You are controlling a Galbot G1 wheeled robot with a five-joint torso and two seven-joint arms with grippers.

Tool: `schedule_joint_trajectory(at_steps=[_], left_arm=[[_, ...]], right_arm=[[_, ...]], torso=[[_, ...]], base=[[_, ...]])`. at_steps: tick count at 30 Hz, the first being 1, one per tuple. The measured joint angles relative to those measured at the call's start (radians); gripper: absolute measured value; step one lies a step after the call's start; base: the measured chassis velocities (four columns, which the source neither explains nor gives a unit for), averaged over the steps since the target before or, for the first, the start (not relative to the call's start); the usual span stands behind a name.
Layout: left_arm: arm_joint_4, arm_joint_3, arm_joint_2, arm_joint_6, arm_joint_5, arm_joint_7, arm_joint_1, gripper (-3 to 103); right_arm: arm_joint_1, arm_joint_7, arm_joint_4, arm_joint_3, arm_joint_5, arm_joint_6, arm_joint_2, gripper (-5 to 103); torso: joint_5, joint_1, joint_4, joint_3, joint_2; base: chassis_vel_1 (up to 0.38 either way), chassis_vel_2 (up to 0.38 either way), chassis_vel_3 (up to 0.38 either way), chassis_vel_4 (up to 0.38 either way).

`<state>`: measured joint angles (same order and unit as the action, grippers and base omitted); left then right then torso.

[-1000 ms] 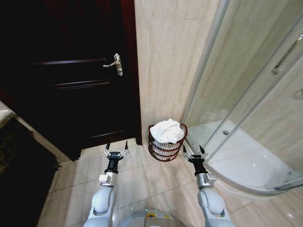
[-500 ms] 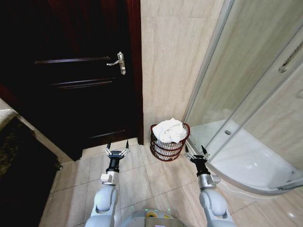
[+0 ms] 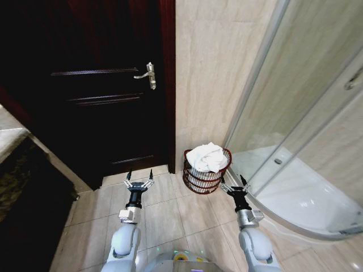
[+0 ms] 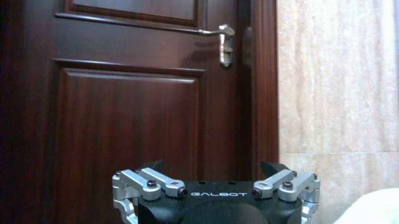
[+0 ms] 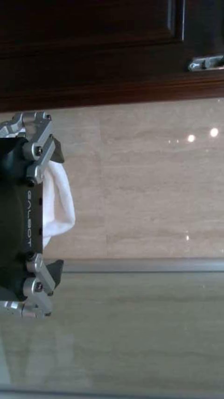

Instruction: Discard the used towel into the hamper.

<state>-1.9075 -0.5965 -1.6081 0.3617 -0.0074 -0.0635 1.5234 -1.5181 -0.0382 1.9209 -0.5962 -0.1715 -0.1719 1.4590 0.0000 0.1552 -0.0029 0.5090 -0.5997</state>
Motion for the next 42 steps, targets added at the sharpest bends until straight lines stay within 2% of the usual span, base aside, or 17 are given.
schedule_joint_trajectory(at_steps=[14, 29, 33, 34, 37, 39, 40, 41, 42], left_arm=[[-0.005, -0.005, 0.000, 0.004, -0.015, 0.008, -0.003, 100], [-0.014, -0.005, 0.000, 0.005, -0.015, 0.012, 0.000, 100], [-0.019, -0.005, 0.000, 0.005, -0.014, 0.013, 0.009, 100], [-0.019, -0.005, 0.000, 0.005, -0.014, 0.013, 0.009, 100], [-0.024, -0.007, 0.000, 0.005, -0.012, 0.019, 0.018, 100], [-0.026, -0.010, 0.000, 0.003, -0.012, 0.019, 0.020, 100], [-0.030, -0.017, 0.000, 0.001, -0.008, 0.020, 0.024, 100], [-0.030, -0.017, 0.000, 0.001, -0.008, 0.020, 0.024, 100], [-0.032, -0.022, 0.000, 0.000, -0.005, 0.022, 0.027, 100]], right_arm=[[0.006, -0.002, 0.014, 0.002, 0.010, 0.017, 0.008, 100], [0.011, -0.010, 0.005, 0.003, 0.012, -0.012, -0.009, 100], [0.088, -0.011, 0.006, -0.001, -0.023, 0.095, -0.074, 100], [0.088, -0.011, 0.006, -0.001, -0.023, 0.095, -0.074, 100], [0.226, -0.016, -0.075, 0.007, -0.082, 0.189, -0.152, 100], [0.265, -0.018, -0.100, 0.011, -0.094, 0.206, -0.167, 100], [0.343, -0.031, -0.143, 0.025, -0.115, 0.250, -0.197, 100], [0.343, -0.031, -0.143, 0.025, -0.115, 0.250, -0.197, 100], [0.381, -0.040, -0.157, 0.040, -0.130, 0.286, -0.214, 100]], torso=[[0.0000, 0.001, -0.0005, 0.001, -0.002], [0.0003, 0.002, -0.0004, 0.002, -0.003], [-0.0001, 0.002, -0.0004, 0.002, -0.003], [-0.0001, 0.002, -0.0004, 0.002, -0.003], [0.0003, 0.001, -0.0004, 0.002, -0.004], [0.0004, 0.001, -0.0003, 0.002, -0.004], [0.0001, 0.001, -0.0002, 0.002, -0.004], [0.0001, 0.001, -0.0002, 0.002, -0.004], [0.0000, 0.001, -0.0001, 0.002, -0.004]], base=[[-0.001, 0.010, 0.016, -0.002], [-0.151, 0.150, 0.139, -0.145], [-0.008, 0.022, 0.019, -0.004], [0.000, 0.000, 0.000, 0.000], [0.048, -0.061, -0.062, 0.040], [0.046, -0.052, -0.057, 0.059], [0.000, 0.000, 0.000, 0.000], [0.000, 0.000, 0.000, 0.000], [0.000, 0.000, 0.000, 0.000]])
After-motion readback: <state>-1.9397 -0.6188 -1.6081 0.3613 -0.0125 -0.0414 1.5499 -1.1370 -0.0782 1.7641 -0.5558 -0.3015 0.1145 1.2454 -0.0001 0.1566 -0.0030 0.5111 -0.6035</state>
